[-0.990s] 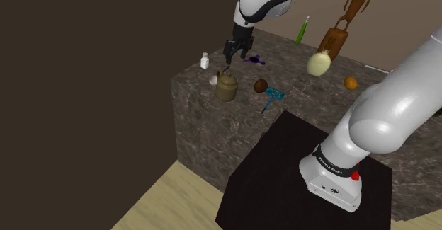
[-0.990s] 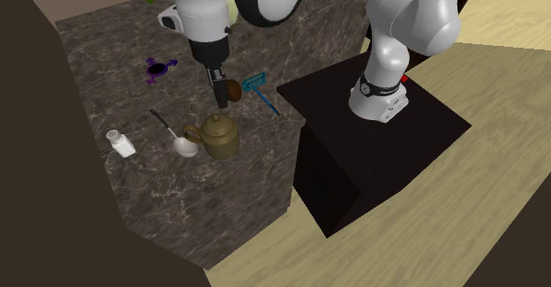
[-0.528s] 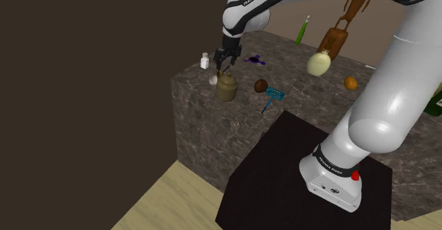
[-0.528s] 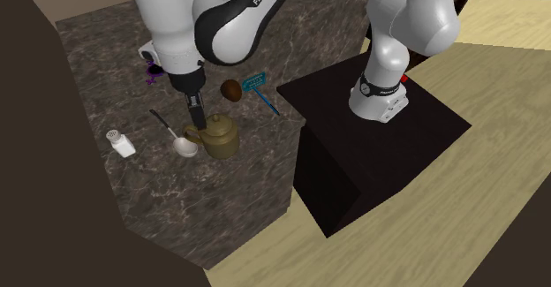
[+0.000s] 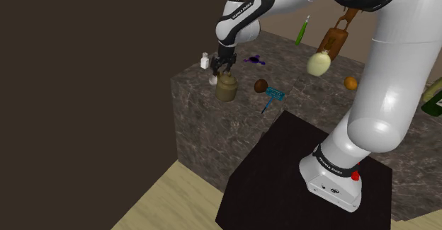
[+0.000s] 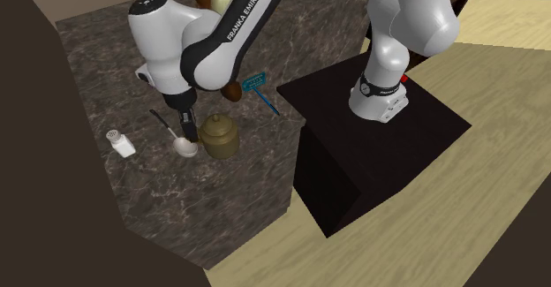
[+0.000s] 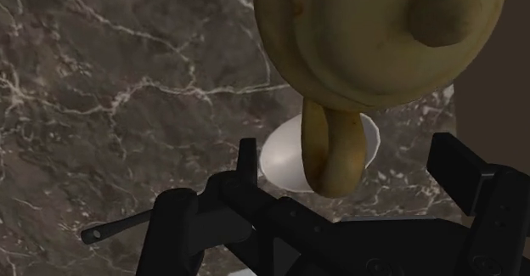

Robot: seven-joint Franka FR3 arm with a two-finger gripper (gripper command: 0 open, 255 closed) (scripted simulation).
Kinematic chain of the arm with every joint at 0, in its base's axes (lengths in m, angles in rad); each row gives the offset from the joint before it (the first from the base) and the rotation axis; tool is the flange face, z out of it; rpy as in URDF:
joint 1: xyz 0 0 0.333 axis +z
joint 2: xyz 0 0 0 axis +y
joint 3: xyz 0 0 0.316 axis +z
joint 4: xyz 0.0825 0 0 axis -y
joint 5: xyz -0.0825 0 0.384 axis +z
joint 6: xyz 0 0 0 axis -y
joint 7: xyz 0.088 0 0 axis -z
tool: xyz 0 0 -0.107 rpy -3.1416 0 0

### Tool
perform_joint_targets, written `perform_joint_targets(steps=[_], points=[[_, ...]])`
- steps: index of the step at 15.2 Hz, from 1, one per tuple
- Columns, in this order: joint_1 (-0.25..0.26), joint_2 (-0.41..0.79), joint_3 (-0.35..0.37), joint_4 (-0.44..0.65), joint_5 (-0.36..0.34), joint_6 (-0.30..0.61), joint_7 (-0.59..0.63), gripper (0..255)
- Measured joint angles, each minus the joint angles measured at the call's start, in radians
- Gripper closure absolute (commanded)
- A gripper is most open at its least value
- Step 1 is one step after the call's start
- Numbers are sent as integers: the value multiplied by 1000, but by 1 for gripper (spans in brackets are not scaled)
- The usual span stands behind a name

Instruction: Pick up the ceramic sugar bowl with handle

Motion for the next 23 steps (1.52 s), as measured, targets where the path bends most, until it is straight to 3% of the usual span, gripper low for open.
perform_joint_targets(steps=[3,4,15,23], points=[[-3,28,4,-4,7,31,-6,0],[-2,31,4,-5,8,36,-6,255],[-1,31,5,-6,8,37,-5,255],[6,-38,-4,7,-10,-45,11,255]])
